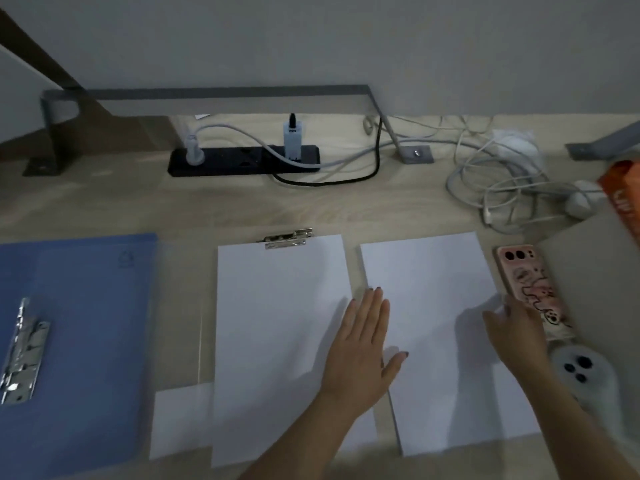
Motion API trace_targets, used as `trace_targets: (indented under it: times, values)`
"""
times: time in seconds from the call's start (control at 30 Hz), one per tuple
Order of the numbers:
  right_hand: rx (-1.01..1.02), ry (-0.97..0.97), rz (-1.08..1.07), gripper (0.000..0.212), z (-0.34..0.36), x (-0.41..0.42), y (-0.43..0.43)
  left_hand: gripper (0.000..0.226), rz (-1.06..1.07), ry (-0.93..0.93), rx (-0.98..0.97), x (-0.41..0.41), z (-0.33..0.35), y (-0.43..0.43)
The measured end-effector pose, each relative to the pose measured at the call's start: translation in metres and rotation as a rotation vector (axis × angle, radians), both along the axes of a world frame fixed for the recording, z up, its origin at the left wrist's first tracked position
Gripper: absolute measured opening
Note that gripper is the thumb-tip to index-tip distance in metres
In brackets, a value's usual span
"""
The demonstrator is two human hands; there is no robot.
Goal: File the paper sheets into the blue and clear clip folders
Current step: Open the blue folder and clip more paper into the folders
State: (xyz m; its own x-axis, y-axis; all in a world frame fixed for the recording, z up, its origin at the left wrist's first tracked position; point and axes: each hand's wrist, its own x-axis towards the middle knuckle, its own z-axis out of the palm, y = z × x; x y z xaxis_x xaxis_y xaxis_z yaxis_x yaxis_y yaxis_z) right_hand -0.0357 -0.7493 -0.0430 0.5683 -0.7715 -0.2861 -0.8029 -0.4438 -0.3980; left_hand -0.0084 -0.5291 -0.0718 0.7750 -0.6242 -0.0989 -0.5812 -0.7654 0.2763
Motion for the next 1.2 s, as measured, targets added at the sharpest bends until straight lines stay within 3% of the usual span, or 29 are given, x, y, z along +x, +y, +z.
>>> trace_targets:
  times: [0.2, 0.5, 0.6, 0.7, 0.8, 0.9, 1.0, 1.07, 1.13, 1.2]
  values:
    - [0.030, 0.081, 0.019, 0.029, -0.017, -0.003, -0.035, 0.078, 0.020, 0.043, 0.117, -0.006, -0.021, -0.014]
    - [0.140, 0.049, 0.040, 0.037, -0.005, 0.004, -0.042, 0.078, 0.035, 0.010, 0.015, -0.009, -0.028, -0.014]
    - [0.226, -0.032, 0.012, 0.024, -0.002, 0.002, -0.036, 0.079, 0.037, 0.035, 0.003, -0.007, -0.026, -0.015]
    - [0.337, -0.110, -0.037, 0.035, 0.003, -0.002, -0.034, 0.078, 0.030, 0.059, 0.011, -0.008, -0.025, -0.015]
    - [0.300, -0.238, 0.024, 0.033, 0.016, -0.009, -0.034, 0.079, 0.047, 0.139, 0.055, -0.007, -0.022, -0.015]
    - [0.309, -0.397, 0.049, 0.021, 0.042, -0.011, -0.029, 0.087, 0.169, 0.274, -0.191, -0.006, -0.006, -0.020]
    - [0.325, -0.556, 0.035, 0.014, 0.077, -0.009, -0.021, 0.090, 0.451, 0.763, -0.605, 0.001, 0.027, -0.029]
    - [0.374, -0.642, 0.005, 0.015, 0.096, -0.006, -0.014, 0.078, 0.623, 0.979, -0.874, 0.009, 0.054, -0.032]
    - [0.409, -0.697, -0.024, 0.012, 0.110, -0.001, -0.006, 0.059, 0.698, 1.037, -0.979, 0.019, 0.074, -0.027]
    - [0.428, -0.717, -0.030, 0.012, 0.120, 0.008, 0.009, 0.029, 0.686, 0.950, -1.060, 0.030, 0.093, -0.012]
